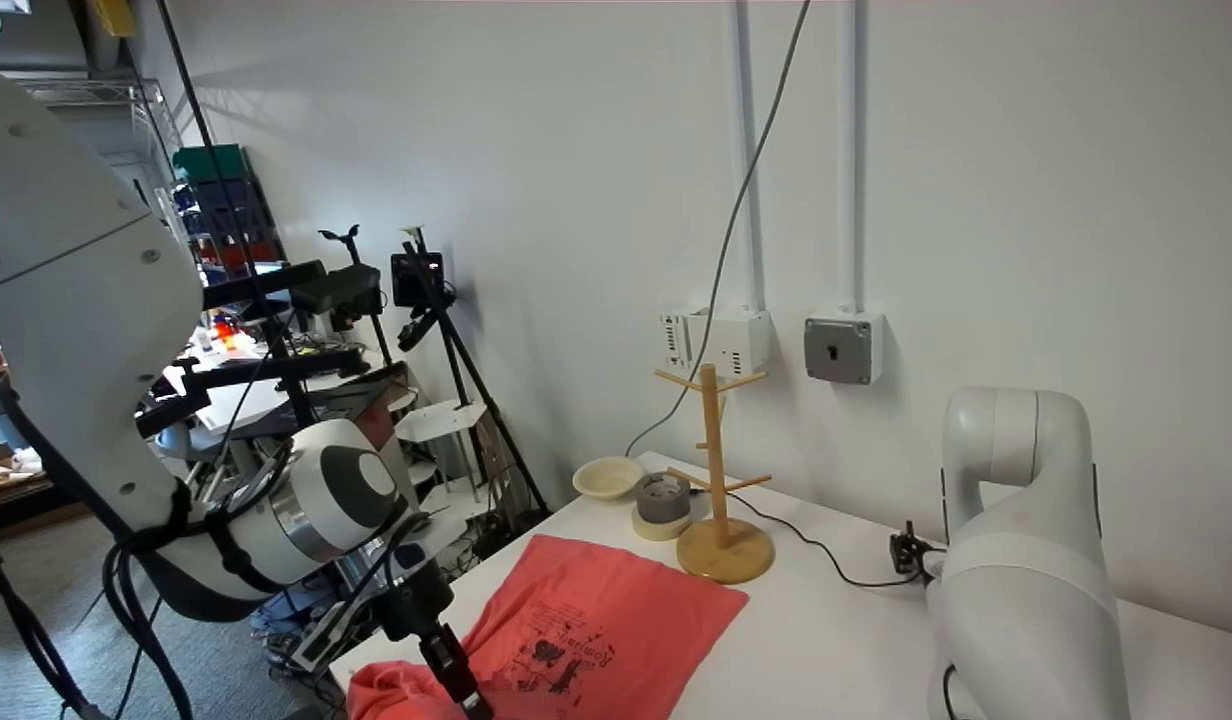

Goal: Fold the sweatshirt

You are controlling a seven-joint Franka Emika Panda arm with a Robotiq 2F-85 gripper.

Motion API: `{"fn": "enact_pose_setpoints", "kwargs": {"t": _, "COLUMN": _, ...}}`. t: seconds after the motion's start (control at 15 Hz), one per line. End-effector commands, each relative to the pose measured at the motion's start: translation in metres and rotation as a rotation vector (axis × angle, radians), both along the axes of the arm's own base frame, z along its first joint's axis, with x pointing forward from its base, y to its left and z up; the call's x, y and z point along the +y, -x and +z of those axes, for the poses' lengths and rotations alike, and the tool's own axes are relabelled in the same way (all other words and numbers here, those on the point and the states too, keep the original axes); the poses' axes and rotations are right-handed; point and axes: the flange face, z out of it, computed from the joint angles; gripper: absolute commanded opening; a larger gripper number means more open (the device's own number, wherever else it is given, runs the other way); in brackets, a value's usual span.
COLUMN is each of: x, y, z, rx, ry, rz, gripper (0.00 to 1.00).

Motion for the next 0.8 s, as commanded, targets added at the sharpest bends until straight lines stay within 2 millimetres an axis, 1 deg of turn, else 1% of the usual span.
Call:
{"fn": "enact_pose_setpoints", "kwargs": {"t": 0.0, "x": -0.008, "y": -0.002, "z": -0.008, "rx": 0.040, "ry": -0.034, "rz": 0.005, "gripper": 0.29}}
{"fn": "enact_pose_setpoints", "kwargs": {"t": 0.07, "x": -0.008, "y": -0.003, "z": -0.011, "rx": 0.059, "ry": -0.064, "rz": 0.027, "gripper": 0.30}}
{"fn": "enact_pose_setpoints", "kwargs": {"t": 0.13, "x": -0.007, "y": -0.004, "z": -0.013, "rx": 0.064, "ry": -0.111, "rz": 0.065, "gripper": 0.36}}
{"fn": "enact_pose_setpoints", "kwargs": {"t": 0.4, "x": -0.005, "y": -0.005, "z": -0.019, "rx": 0.086, "ry": -0.186, "rz": 0.132, "gripper": 0.68}}
{"fn": "enact_pose_setpoints", "kwargs": {"t": 0.53, "x": 0.002, "y": -0.004, "z": -0.017, "rx": 0.090, "ry": -0.214, "rz": 0.211, "gripper": 0.81}}
{"fn": "enact_pose_setpoints", "kwargs": {"t": 0.67, "x": 0.011, "y": -0.008, "z": -0.011, "rx": 0.076, "ry": -0.271, "rz": 0.316, "gripper": 0.96}}
{"fn": "enact_pose_setpoints", "kwargs": {"t": 0.73, "x": 0.015, "y": -0.012, "z": -0.006, "rx": 0.066, "ry": -0.294, "rz": 0.362, "gripper": 1.00}}
